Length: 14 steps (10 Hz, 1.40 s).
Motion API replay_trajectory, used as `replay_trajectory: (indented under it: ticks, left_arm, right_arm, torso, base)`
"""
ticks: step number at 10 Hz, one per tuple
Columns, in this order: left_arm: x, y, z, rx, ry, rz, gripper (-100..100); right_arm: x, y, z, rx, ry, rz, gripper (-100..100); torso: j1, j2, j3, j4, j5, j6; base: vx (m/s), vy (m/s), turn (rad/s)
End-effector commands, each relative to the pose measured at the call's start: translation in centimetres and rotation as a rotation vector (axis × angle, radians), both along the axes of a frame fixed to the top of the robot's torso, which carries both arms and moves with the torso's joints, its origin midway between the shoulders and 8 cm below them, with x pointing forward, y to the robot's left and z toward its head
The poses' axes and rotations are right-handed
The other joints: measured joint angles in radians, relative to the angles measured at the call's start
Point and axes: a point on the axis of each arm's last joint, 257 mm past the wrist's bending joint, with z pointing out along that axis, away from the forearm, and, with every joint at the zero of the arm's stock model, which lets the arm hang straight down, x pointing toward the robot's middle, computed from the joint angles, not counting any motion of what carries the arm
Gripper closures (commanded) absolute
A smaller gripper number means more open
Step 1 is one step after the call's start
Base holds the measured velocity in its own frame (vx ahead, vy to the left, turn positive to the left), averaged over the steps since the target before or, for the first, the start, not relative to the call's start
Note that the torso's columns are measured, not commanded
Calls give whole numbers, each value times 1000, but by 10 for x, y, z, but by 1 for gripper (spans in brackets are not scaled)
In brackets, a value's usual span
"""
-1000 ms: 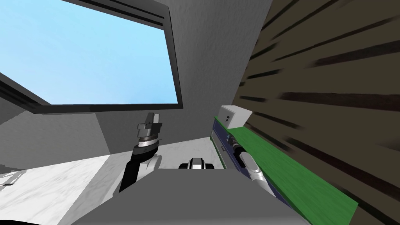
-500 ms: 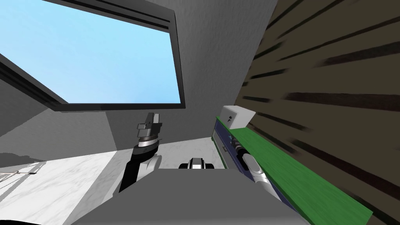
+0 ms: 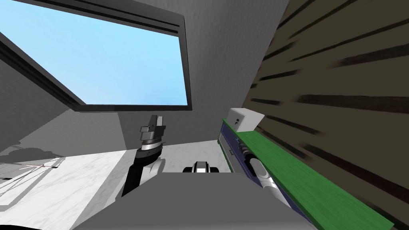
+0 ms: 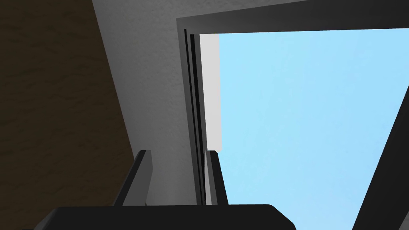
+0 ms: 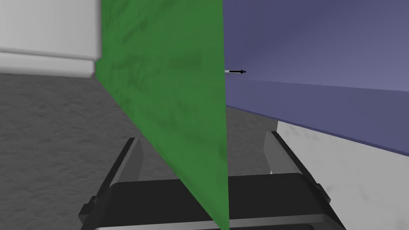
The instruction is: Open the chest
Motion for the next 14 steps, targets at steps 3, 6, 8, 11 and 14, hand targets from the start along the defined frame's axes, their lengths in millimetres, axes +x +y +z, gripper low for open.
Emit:
replay_trajectory:
  ticks: [3,6,8,11,14]
  left_arm:
    - [0,0,0,0,0,0,0]
    - [0,0,0,0,0,0,0]
    - [0,0,0,0,0,0,0]
    - [0,0,0,0,0,0,0]
    - [0,0,0,0,0,0,0]
  right_arm:
    - [0,-2,1,-6,2,3,100]
    - [0,-3,4,-6,1,8,100]
    - [0,-4,5,-7,1,8,100]
    - [-3,-23,16,-27,18,20,-100]
    - [-3,-17,8,-20,16,13,-100]
  torso:
    - [-1,-2,-1,-1,0,0]
    - [5,-1,0,-1,1,0]
    - [1,0,0,0,0,0]
    - [-13,-3,-2,-1,-4,0]
    - [4,-2,-1,0,1,-1]
  base:
    - [-4,37,-4]
    - [-29,202,-21]
    - [-22,181,-14]
    - [46,-127,-31]
    - [58,-76,35]
